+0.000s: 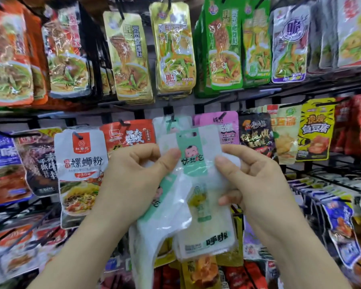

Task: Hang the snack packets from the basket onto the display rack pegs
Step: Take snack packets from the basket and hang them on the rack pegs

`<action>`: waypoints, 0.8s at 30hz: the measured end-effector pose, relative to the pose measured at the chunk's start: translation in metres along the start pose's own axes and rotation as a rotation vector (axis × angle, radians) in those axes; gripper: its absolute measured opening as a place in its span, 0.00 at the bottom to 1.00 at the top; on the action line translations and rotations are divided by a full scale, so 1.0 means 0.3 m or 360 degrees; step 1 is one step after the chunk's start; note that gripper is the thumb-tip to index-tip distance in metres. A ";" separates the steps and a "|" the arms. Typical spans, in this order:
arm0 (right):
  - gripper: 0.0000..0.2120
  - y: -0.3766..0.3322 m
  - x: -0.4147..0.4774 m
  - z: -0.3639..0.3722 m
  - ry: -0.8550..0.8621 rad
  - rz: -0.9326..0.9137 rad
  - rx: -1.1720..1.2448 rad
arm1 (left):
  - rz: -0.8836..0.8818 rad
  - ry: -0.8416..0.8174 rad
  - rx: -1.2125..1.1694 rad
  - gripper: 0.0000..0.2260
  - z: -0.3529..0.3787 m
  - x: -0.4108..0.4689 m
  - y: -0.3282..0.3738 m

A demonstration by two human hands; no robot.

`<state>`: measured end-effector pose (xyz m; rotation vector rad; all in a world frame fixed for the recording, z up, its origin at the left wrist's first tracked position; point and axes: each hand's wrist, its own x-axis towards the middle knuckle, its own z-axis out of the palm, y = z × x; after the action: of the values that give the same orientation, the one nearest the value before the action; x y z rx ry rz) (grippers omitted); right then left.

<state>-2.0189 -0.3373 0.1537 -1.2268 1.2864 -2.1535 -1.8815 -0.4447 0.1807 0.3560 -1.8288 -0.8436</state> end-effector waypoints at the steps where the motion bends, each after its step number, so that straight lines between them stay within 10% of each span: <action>1: 0.10 0.000 0.006 -0.008 0.0004 0.0000 0.0017 | -0.0013 0.0010 -0.0006 0.15 -0.006 0.000 0.001; 24: 0.07 -0.050 0.208 0.097 -0.0148 -0.0396 -0.0247 | -0.0390 -0.0311 -0.0102 0.07 -0.107 0.028 -0.052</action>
<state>-2.0287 -0.3861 0.2037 -1.6066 1.3443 -2.1633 -1.8584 -0.4730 0.1823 0.4770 -1.9582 -1.1375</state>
